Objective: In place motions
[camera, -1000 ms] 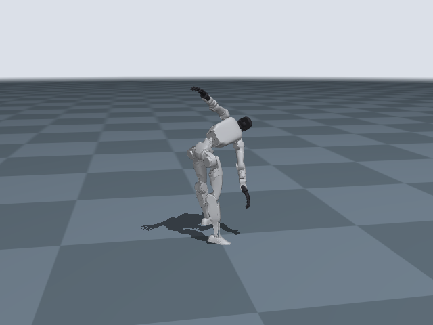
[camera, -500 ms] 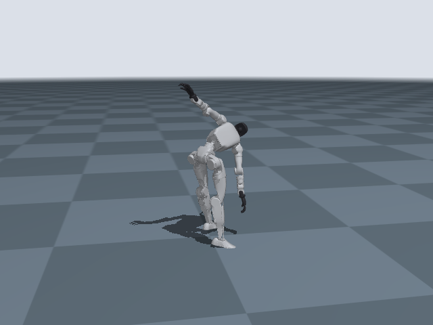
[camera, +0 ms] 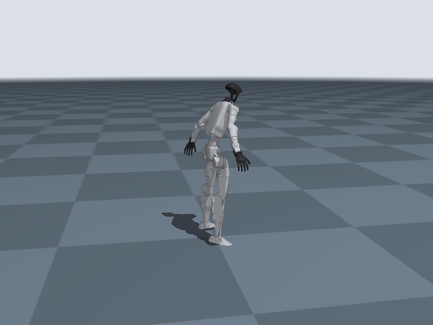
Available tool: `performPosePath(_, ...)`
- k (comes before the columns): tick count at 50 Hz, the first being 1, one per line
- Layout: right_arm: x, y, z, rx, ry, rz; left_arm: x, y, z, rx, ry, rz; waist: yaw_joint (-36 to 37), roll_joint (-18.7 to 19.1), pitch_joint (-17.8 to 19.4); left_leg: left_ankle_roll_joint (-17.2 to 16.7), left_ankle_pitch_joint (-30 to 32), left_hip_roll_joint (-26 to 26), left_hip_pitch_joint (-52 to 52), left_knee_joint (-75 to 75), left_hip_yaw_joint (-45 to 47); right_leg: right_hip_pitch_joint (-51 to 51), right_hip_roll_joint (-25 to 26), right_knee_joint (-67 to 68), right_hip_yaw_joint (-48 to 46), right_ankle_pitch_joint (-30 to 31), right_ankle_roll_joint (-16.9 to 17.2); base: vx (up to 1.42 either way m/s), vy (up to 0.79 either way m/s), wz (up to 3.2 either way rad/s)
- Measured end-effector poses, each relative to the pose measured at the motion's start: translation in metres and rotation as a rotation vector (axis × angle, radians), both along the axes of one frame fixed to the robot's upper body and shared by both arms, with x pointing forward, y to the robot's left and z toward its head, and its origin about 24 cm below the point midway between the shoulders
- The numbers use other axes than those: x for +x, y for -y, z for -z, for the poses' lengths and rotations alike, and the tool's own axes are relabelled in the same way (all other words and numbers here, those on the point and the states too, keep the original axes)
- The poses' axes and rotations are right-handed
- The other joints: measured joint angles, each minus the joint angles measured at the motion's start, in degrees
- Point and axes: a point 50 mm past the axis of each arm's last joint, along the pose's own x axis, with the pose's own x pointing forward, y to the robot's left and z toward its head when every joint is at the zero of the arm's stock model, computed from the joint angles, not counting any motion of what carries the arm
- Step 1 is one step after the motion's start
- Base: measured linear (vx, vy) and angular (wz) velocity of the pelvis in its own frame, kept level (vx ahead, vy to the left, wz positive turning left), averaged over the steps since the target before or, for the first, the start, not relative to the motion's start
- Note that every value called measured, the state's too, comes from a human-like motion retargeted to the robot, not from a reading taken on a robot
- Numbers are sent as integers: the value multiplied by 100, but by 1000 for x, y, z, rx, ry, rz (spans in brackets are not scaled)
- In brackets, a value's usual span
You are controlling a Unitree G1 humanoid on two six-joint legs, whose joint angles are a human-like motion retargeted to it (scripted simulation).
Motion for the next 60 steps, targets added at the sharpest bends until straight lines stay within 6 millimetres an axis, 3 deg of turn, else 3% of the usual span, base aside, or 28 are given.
performPosePath(3,2,-5,2,-35,-79,-79,-14,19,17,-66,-6,-32,-816,129,-540,-93,-7,116,289,4,70,208,190,-25,199,-223,-33,13,20,-52)
performPosePath(5,-7,-7,7,-37,-147,-99,-18,31,26,-107,-11,-25,-1078,331,-852,-129,27,206,431,20,201,273,349,-42,395,-370,-86,12,4,-64)
performPosePath(10,-64,-41,35,153,-261,6,-18,62,45,-266,-24,24,-1051,682,-1521,-260,347,474,560,176,462,254,637,-8,800,-645,-205,20,-19,-44)
performPosePath(15,-106,-91,55,353,-200,218,-5,126,77,-525,77,-28,-769,781,-1676,-329,620,634,603,439,386,296,753,27,975,-852,-301,4,-27,-2)
performPosePath(17,-116,-109,60,425,-220,207,-4,149,85,-606,68,-1,-674,791,-1722,-289,696,668,609,537,404,329,781,-11,986,-902,-334,5,-23,-10)
performPosePath(20,-119,-128,64,472,-298,65,-10,177,95,-659,-43,87,-698,783,-1782,-212,839,727,547,701,448,335,802,-43,1011,-980,-383,-1,-15,-4)
performPosePath(23,-109,-136,65,435,-405,-175,-11,194,99,-616,-129,217,-745,734,-1753,-21,991,682,422,902,390,369,730,-47,971,-1029,-419,-8,-9,17)
performPosePath(25,-95,-137,65,384,-453,-363,-7,198,100,-545,-149,312,-702,660,-1712,105,1084,616,355,1016,415,405,649,-50,923,-1053,-444,-8,-7,27)
performPosePath(28,-66,-137,64,303,-465,-640,3,188,95,-404,-153,420,-590,571,-1715,211,1179,554,277,1095,644,407,553,-60,828,-1082,-478,-3,-11,38)
performPosePath(32,-35,-134,60,246,-450,-882,2,176,90,-350,-162,474,-377,490,-1889,189,1175,486,263,1029,940,407,488,-74,655,-1105,-499,13,-7,45)
performPosePath(38,8,-114,48,222,-445,-976,-6,151,83,-439,-226,455,-311,532,-1776,-649,697,178,358,1003,-113,564,596,-56,451,-1072,-506,4,6,33)
performPosePath(42,21,-101,41,231,-449,-899,-24,135,78,-466,-303,426,-333,586,-1854,-630,461,88,598,770,-94,591,666,-27,430,-1044,-470,8,15,16)
performPosePath(46,22,-98,41,276,-418,-806,-48,124,74,-494,-377,371,-410,630,-2037,-345,65,10,753,399,101,621,718,-14,401,-1001,-382,15,24,23)
performPosePath(50,15,-102,43,320,-343,-719,-61,125,75,-578,-429,303,-455,651,-2075,-244,-141,-100,856,148,81,669,689,6,358,-887,-306,8,31,15)
performPosePath(56,-33,-111,55,415,-328,-605,-62,141,83,-716,-481,264,-31,558,-2131,-17,-316,-364,841,61,-4,669,478,57,262,-574,-253,11,30,-3)
performPosePath(60,-65,-116,61,389,-425,-555,-62,166,95,-730,-444,150,149,520,-2043,122,-447,-527,858,13,19,638,334,140,154,-296,-240,0,26,-14)
